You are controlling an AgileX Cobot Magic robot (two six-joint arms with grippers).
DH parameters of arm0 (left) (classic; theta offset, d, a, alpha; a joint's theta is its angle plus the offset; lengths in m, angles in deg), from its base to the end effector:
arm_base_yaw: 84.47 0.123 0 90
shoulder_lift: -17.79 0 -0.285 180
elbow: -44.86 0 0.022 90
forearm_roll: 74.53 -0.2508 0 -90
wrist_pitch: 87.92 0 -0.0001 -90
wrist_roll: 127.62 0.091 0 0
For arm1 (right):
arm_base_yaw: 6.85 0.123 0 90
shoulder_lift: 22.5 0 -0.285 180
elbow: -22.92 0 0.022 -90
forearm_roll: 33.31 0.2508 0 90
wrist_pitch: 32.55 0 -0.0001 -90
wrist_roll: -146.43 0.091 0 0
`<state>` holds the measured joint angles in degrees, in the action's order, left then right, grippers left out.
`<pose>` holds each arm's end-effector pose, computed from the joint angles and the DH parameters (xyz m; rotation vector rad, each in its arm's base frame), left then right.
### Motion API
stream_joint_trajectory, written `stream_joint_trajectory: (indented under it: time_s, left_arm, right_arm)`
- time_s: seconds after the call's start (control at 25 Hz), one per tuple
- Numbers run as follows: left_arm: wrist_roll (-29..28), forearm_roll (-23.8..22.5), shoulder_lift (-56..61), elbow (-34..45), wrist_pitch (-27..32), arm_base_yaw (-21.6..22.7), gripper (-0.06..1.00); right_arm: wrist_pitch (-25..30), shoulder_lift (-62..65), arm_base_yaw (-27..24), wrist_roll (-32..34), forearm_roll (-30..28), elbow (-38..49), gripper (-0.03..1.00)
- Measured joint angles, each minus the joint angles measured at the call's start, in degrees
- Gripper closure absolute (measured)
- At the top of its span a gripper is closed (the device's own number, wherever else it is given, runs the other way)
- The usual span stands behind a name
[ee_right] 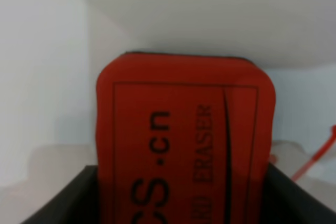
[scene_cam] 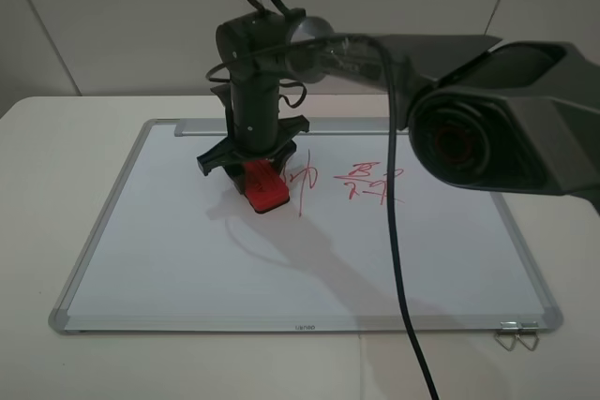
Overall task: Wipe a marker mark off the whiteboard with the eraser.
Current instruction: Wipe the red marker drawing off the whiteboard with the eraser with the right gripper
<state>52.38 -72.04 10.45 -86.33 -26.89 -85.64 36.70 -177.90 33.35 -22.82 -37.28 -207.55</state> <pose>-0.0058 -0.0033 0.2758 0.0231 2.0449 -0.0648 0.3982 0.3288 0.1079 -0.7990 2.9139 -0.0240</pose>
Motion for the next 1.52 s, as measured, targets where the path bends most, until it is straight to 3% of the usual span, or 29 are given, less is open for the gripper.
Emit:
stream_joint_trajectory:
  time_s: [0.6, 1.52]
  left_arm:
    - [0.0, 0.0, 0.0, 0.0, 0.0, 0.0, 0.17]
    - [0.0, 0.0, 0.0, 0.0, 0.0, 0.0, 0.17]
  right_arm:
    - [-0.1, 0.0, -8.7, 0.0, -2.9, -0.2, 0.46]
    - [0.2, 0.2, -5.0, 0.6, -3.2, -0.2, 0.46]
